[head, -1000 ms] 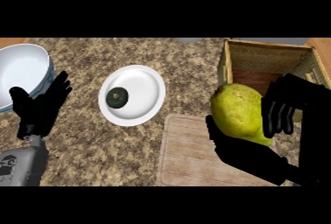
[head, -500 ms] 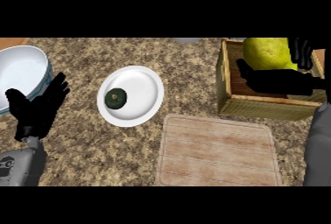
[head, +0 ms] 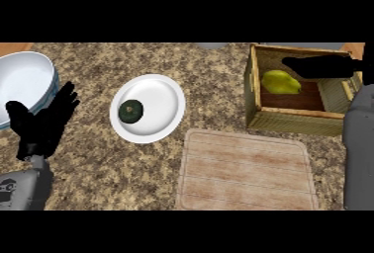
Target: Pick the pear from the cutting board and place it in the basket
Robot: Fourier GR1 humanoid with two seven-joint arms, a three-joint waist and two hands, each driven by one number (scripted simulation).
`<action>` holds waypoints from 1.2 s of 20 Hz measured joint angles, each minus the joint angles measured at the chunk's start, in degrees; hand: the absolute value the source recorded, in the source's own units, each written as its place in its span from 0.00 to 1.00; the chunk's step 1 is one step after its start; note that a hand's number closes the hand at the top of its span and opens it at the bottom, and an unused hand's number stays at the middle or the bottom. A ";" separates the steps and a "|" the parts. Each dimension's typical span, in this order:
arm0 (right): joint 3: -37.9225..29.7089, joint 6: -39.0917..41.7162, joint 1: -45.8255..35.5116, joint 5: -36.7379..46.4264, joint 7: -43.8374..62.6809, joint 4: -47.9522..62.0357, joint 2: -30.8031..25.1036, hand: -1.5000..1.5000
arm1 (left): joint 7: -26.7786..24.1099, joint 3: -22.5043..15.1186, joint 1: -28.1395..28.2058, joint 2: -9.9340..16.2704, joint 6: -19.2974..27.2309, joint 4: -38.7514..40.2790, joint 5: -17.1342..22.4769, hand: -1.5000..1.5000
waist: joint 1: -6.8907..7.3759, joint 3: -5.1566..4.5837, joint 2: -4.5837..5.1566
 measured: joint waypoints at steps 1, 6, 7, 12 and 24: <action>-0.10 -0.13 -0.99 -0.54 -0.64 1.41 -0.43 0.00 | -0.20 0.17 -0.44 0.21 -0.25 0.68 0.07 0.50 | -0.03 0.00 0.01; -1.73 -2.52 -2.39 -4.25 -3.55 3.30 -0.71 0.00 | -1.04 0.26 -0.93 0.37 -0.43 1.84 -0.32 0.50 | -0.17 0.00 -0.03; -2.76 -2.75 -2.21 -5.25 -3.30 2.51 -0.92 0.00 | -0.69 0.13 -0.72 0.26 -0.38 1.47 -0.34 0.50 | -0.22 -0.03 -0.07; -10.96 -6.78 -3.28 -10.59 -1.47 2.02 -1.88 0.00 | -0.88 0.45 0.75 0.42 -0.78 0.35 0.07 0.50 | -0.26 0.00 -0.14; -33.78 8.42 6.98 -37.34 -2.97 3.56 -17.76 0.00 | -0.62 1.21 0.83 0.56 -0.58 1.02 0.30 0.50 | -1.32 0.04 -0.25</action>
